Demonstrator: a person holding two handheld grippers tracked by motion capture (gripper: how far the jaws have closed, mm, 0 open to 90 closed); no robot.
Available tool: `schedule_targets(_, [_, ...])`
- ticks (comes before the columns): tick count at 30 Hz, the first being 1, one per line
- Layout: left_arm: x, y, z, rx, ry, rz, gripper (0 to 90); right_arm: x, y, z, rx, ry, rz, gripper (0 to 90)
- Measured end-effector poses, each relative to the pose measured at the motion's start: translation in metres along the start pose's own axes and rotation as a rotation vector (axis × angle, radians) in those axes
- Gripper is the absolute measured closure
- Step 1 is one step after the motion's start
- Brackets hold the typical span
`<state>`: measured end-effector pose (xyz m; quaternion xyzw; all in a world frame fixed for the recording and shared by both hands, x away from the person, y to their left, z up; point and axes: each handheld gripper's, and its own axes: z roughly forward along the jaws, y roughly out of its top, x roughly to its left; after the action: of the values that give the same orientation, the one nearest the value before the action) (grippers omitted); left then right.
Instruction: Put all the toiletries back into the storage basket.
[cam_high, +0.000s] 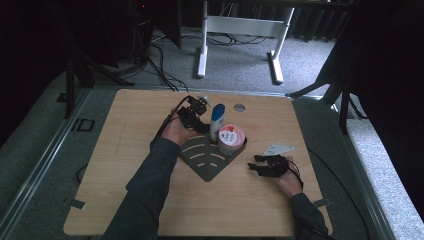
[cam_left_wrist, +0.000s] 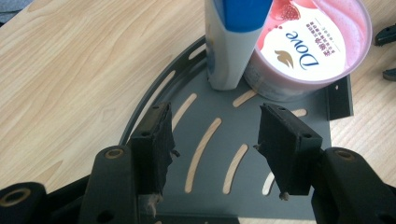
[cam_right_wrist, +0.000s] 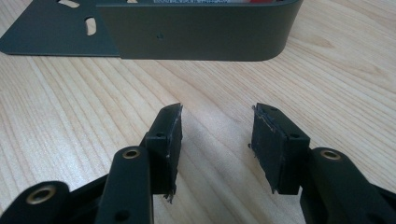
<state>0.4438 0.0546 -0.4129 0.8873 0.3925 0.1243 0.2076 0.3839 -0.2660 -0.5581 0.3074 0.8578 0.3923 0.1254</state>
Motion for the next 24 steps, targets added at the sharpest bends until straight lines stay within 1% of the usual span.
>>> schedule_targets(3, [0.002, -0.004, -0.005, -0.007, 0.001, -0.005, 45.4, 0.000, 0.000, 0.000, -0.002, 0.000, -0.001, 52.7])
schedule_targets(4, [0.002, -0.005, -0.007, -0.008, 0.001, 0.002, 45.4, 0.000, 0.000, 0.000, -0.002, 0.001, 0.000, 52.7])
schedule_targets(7, [0.003, -0.011, -0.010, -0.022, -0.007, 0.005, 45.4, 0.000, 0.000, 0.000, -0.002, 0.000, -0.001, 52.7])
schedule_targets(9, [0.004, -0.015, -0.012, -0.037, -0.006, 0.013, 45.3, 0.000, 0.000, 0.000, -0.002, 0.000, 0.000, 52.7])
schedule_targets(12, [0.006, -0.020, -0.014, -0.043, -0.004, 0.019, 45.2, 0.000, 0.000, 0.000, -0.002, 0.001, 0.000, 52.7])
schedule_targets(19, [0.007, -0.025, -0.024, -0.073, -0.002, 0.030, 45.1, 0.000, 0.000, 0.000, -0.002, 0.000, 0.000, 52.7])
schedule_targets(21, [0.007, -0.027, -0.027, -0.075, 0.002, 0.039, 44.9, 0.000, 0.000, 0.000, -0.002, 0.000, -0.001, 52.7])
schedule_targets(24, [0.008, -0.029, -0.030, -0.082, 0.005, 0.041, 44.7, 0.000, 0.000, 0.000, -0.002, 0.000, -0.001, 52.7])
